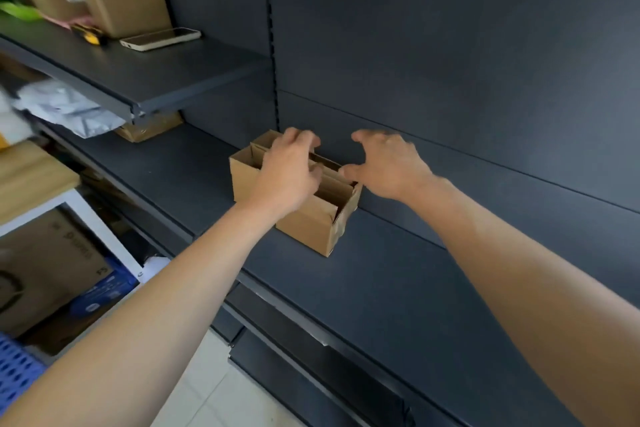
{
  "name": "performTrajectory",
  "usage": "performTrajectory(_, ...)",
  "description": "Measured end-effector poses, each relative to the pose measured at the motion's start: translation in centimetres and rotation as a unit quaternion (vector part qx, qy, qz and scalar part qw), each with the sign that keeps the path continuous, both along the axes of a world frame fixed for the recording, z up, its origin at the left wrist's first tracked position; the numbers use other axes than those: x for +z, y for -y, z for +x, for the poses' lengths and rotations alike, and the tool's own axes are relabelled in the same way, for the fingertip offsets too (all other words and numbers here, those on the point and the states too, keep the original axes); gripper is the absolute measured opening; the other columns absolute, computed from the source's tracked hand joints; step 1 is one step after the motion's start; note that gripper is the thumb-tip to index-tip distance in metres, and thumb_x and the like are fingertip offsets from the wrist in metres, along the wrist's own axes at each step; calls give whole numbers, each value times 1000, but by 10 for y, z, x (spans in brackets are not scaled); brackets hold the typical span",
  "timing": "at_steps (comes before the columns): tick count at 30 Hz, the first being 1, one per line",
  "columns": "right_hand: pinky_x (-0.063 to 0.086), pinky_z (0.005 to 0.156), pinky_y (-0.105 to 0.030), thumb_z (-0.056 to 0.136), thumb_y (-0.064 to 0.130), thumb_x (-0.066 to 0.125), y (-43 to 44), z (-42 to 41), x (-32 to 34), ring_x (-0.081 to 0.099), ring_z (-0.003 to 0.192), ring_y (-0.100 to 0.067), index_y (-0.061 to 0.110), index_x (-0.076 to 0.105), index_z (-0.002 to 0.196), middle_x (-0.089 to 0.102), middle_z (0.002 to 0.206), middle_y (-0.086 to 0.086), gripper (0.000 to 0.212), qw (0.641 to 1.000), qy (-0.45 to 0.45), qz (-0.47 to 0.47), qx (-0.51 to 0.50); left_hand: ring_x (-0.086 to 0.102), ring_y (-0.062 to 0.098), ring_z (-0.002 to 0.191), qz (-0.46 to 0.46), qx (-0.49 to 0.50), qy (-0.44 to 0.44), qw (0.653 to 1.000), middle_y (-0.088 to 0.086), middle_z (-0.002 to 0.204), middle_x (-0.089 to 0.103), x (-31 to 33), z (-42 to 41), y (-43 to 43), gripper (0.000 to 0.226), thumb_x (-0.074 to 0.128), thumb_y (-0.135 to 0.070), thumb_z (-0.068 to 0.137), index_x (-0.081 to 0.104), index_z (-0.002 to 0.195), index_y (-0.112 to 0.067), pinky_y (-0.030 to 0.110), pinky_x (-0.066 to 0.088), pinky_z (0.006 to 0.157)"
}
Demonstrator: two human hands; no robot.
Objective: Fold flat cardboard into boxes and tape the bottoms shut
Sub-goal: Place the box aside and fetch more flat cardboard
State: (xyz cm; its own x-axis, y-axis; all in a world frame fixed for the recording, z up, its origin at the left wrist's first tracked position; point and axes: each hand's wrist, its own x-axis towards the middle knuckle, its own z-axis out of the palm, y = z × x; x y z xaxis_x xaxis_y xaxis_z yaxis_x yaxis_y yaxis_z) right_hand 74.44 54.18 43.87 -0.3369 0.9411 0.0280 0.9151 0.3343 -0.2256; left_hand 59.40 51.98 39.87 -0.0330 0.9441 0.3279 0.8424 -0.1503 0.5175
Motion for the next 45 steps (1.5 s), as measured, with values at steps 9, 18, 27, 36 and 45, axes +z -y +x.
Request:
performTrajectory(9,27,107,-41,90,44,58,92,49,104,33,134,-28,15,36,141,45,141,-7,62,970,17,221,102,43,29,120,194,106,-206,953,9,128,49,119,53,114,47,64,-24,87,50,130,-12,41,23,110)
performTrajectory(18,28,106,-38,88,46,59,201,45,156,33,133,-25,17,39,135,47,137,-3,58,923,-67,301,231,48,34,114,239,240,-301,891,11,119,52,170,55,259,50,72,-23,78,54,121,-9,48,27,107)
performTrajectory(27,29,106,-40,86,44,62,309,-29,196,36,132,-25,18,41,137,49,139,-3,62,858,-173,357,328,49,35,113,259,374,-350,819,13,119,54,204,7,401,54,76,-22,76,53,123,-7,54,32,106)
performTrajectory(36,30,106,-42,88,42,61,443,-168,190,39,129,-27,14,42,136,51,136,-6,59,795,-264,330,435,44,34,117,207,495,-377,755,13,127,49,200,-86,566,53,66,-27,83,49,129,-7,41,27,105)
performTrajectory(45,31,104,-44,90,40,59,512,-316,142,39,129,-31,12,42,137,51,135,-11,57,800,-227,271,484,50,35,110,143,534,-329,766,16,122,52,146,-208,640,50,58,-31,82,53,124,-5,44,33,102)
